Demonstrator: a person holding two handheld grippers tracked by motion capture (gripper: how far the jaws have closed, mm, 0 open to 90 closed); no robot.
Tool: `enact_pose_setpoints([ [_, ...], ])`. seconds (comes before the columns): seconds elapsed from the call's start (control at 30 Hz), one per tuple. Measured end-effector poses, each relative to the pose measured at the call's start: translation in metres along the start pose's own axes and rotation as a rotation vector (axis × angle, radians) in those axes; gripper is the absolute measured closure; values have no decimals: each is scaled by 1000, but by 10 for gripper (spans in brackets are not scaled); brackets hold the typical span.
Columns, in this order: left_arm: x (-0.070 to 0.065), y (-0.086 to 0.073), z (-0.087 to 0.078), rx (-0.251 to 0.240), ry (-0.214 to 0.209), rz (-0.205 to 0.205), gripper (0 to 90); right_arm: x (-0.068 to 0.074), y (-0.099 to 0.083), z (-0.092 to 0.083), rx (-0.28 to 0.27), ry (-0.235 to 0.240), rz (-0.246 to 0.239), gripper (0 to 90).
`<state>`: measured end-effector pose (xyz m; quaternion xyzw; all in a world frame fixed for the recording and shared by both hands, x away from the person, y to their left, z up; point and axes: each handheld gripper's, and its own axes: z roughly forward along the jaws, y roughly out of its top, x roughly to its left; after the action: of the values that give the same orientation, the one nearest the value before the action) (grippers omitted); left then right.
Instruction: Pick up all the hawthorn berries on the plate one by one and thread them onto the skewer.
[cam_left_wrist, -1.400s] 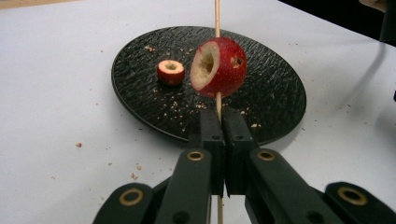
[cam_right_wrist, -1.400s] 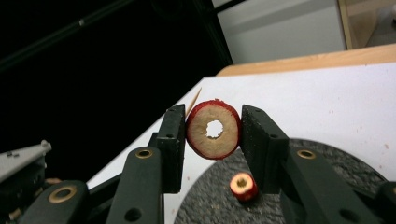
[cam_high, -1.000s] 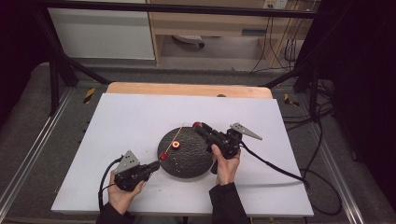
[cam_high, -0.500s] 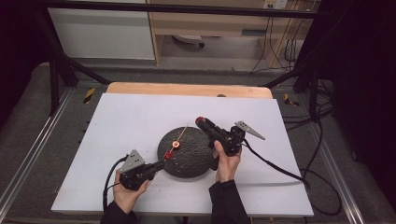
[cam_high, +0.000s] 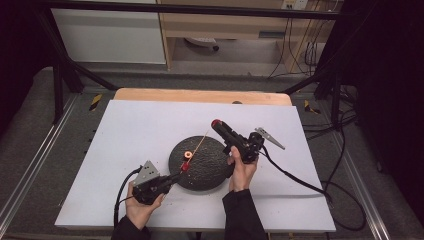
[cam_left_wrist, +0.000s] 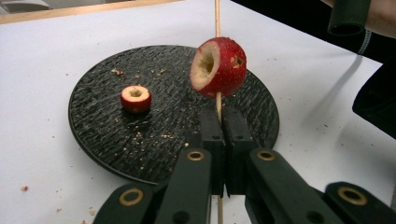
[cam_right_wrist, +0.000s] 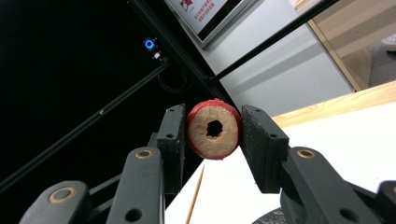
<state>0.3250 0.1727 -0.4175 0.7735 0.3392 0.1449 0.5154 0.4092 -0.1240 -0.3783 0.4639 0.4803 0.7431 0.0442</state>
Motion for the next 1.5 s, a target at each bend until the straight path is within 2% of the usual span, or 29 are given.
enact_pose_setpoints([
  [0.4,-5,3,5,-5,-9,6,883,-1,-1,2,-22,18,39,620],
  [0.67,-7,5,7,-7,-11,12,883,-1,-2,2,-25,22,47,620],
  [1.5,-9,3,10,-35,-2,-3,884,-1,-4,3,-35,39,88,621],
])
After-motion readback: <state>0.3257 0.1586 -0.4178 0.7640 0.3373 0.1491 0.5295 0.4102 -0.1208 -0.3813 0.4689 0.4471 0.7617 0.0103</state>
